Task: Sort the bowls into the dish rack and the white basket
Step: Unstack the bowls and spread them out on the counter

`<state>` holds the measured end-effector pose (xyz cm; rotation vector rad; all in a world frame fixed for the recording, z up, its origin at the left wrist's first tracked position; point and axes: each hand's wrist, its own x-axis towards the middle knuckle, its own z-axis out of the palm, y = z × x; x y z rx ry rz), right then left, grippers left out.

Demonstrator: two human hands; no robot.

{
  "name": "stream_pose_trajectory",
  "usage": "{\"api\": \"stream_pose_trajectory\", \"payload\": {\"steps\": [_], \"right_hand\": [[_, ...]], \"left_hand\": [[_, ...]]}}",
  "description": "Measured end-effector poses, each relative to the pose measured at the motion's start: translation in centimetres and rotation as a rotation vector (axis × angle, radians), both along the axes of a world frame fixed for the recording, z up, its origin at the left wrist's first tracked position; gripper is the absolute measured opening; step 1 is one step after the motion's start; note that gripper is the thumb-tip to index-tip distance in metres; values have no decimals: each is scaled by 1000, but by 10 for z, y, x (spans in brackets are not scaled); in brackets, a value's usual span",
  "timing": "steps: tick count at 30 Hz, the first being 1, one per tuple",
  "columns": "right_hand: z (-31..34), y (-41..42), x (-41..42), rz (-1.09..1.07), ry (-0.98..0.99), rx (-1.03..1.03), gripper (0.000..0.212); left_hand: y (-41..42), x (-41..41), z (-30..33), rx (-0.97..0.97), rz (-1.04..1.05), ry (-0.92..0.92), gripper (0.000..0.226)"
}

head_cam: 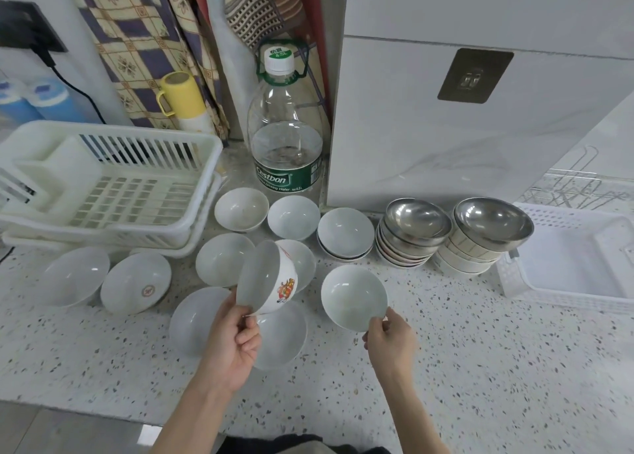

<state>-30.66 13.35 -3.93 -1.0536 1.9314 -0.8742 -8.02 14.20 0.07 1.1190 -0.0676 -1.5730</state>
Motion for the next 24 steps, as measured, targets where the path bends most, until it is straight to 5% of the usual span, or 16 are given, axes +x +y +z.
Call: {"api": "stream_pose_trajectory", "payload": {"steps": [12, 24], "right_hand": [[-9, -14, 3, 72, 42, 14, 14], [-11, -11, 2, 26, -104, 85, 40]], "left_hand": [[3, -1, -8, -21, 1, -47, 30], [12, -2, -13, -31, -59, -181, 39]]}}
